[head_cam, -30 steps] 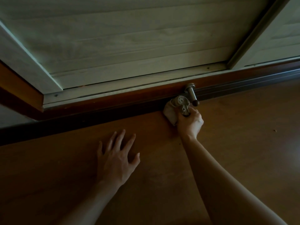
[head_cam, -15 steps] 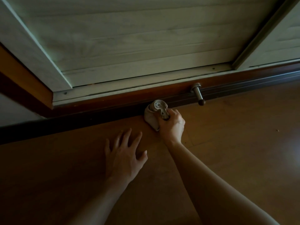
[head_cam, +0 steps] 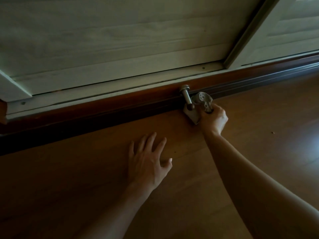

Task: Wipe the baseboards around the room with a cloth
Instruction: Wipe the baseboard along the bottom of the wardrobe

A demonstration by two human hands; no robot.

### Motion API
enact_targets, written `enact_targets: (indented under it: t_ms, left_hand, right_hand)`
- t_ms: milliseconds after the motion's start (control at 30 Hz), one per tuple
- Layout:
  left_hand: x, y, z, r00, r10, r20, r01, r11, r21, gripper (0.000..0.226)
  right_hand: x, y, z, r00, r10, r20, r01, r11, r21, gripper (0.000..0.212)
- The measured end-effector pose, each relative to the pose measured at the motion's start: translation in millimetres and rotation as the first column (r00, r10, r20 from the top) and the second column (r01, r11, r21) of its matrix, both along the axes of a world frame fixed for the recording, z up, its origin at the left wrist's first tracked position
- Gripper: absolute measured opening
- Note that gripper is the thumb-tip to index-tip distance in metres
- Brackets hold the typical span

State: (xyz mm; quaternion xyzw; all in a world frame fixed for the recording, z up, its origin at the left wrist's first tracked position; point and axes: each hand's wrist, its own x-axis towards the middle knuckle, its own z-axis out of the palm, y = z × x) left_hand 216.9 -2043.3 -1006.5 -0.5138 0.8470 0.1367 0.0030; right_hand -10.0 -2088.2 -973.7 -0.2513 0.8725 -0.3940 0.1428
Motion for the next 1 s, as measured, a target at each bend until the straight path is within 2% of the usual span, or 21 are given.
enact_targets:
  t_ms: [100, 167, 333, 433, 500, 767, 933, 1000]
  left_hand:
    - [-25.8, -7.0, -2.6, 1.0, 0.019, -0.008, -0.019, 1.0, -0.008, 0.074]
    - [-40.6, -8.5, -3.2, 0.999, 0.052, 0.012, -0.052, 0.998, -0.026, 0.073]
    - [-57.2, -2.6, -9.3, 0.992, 0.128, 0.006, -0.127, 0.987, -0.096, 0.065]
    - [-60.8, -3.0, -12.6, 0.99, 0.137, 0.012, -0.135, 0.982, -0.133, 0.065]
    - [-61.7, -2.4, -11.9, 0.99, 0.141, 0.019, -0.137, 0.981, -0.14, 0.065]
    - [-63.5, -4.9, -13.4, 0.988, 0.149, 0.051, -0.141, 0.98, -0.14, 0.068]
    - [-66.3, -5.0, -11.4, 0.986, 0.154, 0.055, -0.147, 0.983, -0.114, 0.068]
    - [-65.2, -4.3, -10.6, 0.985, 0.158, 0.063, -0.151, 0.983, -0.106, 0.068]
  right_hand:
    - [-0.3, 0.2, -5.8, 0.973, 0.2, -0.114, -0.203, 0.979, -0.014, 0.014]
    - [4.3, 0.2, -9.0, 0.949, 0.29, -0.122, -0.298, 0.953, -0.049, 0.01]
    - [-10.3, 1.0, -15.3, 0.983, 0.179, -0.032, -0.181, 0.978, -0.104, 0.012]
    - [-7.2, 0.4, -15.3, 0.93, 0.362, -0.072, -0.368, 0.919, -0.14, 0.004]
    - [-14.5, -1.4, -16.1, 0.905, 0.416, -0.084, -0.424, 0.897, -0.127, 0.007]
    - [-74.6, -0.4, -16.3, 0.974, 0.22, -0.05, -0.222, 0.974, -0.054, 0.02]
    - [-79.0, 0.7, -16.3, 0.943, 0.325, -0.068, -0.33, 0.941, -0.07, 0.019]
    - [-86.9, 1.6, -16.6, 0.944, 0.318, -0.089, -0.325, 0.943, -0.078, 0.024]
